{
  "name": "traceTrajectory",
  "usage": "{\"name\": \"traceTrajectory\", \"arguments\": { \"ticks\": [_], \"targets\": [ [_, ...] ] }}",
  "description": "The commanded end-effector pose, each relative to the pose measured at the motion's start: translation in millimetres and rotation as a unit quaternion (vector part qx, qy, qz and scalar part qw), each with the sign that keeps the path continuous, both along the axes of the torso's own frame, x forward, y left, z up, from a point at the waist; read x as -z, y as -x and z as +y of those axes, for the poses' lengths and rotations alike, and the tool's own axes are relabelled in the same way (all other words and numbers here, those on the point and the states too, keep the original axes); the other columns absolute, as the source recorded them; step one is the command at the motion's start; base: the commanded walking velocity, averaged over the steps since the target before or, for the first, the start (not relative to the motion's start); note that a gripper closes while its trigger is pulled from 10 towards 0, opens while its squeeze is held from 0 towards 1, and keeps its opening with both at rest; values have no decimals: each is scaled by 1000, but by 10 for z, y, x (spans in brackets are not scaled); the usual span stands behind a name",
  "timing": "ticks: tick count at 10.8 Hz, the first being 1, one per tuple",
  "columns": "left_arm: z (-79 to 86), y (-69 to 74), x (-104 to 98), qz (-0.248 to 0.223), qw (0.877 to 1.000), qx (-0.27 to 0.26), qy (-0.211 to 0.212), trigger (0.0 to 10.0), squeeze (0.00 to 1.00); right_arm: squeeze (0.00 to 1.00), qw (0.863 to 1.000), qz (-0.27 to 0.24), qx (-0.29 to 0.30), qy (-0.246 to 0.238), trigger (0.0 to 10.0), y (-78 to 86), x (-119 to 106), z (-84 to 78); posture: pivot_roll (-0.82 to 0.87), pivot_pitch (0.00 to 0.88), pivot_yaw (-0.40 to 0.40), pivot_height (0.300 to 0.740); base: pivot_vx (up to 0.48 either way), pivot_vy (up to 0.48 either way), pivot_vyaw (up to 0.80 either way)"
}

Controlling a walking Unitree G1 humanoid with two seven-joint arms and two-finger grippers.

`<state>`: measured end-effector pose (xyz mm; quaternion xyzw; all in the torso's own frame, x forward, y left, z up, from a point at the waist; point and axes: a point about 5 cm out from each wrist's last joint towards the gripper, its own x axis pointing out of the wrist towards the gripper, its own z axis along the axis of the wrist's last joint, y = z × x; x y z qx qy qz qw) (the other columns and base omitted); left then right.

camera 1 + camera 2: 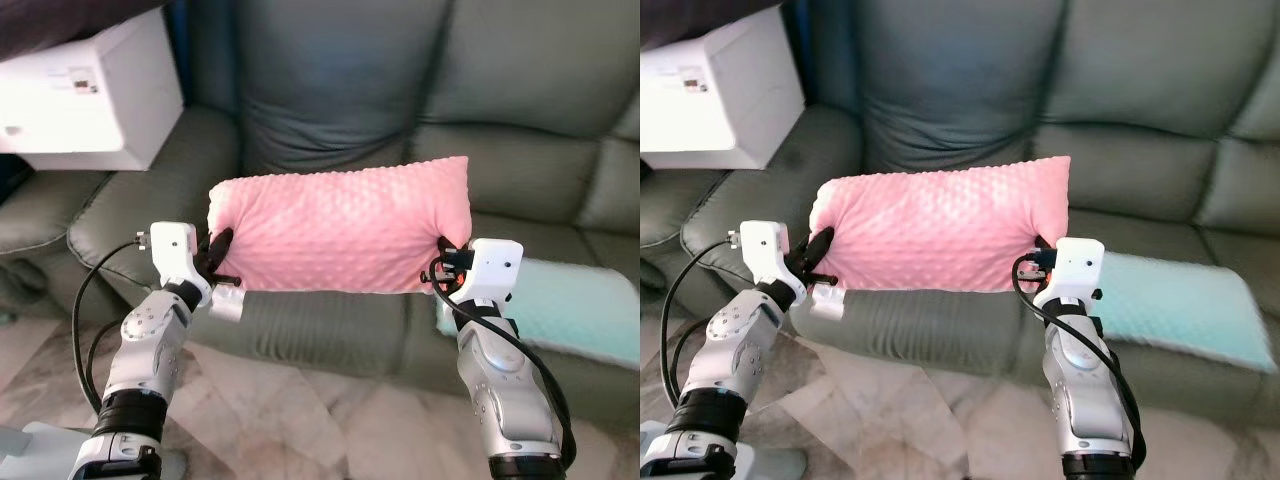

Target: Move the pillow to the sofa

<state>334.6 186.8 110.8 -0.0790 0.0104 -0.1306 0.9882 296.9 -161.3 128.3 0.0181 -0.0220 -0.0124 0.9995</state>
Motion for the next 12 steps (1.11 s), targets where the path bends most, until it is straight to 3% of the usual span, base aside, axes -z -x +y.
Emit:
{"name": "traceTrajectory", "arguments": {
  "ticks": [1,5,9,12],
  "targets": [
    [32,-6,-9,-1,1000,-1,-2,10000,0,0,1000,-19,-1,4,10000,10,-80,13,-142,138,-9,740,461,0,0],
    [22,-9,36,14,1000,-1,-6,10000,0,0,1000,-17,-6,5,10000,24,-77,29,-143,139,-8,740,440,0,0],
    [22,-26,47,18,1000,3,-22,10000,0,0,1000,-11,-7,4,10000,32,-56,34,-143,147,-9,740,0,0,0],
    [61,-96,93,32,996,2,-82,10000,0,0,1000,-9,-5,-9,10000,-11,-43,47,-141,151,-5,740,0,0,0]
  ]
}}
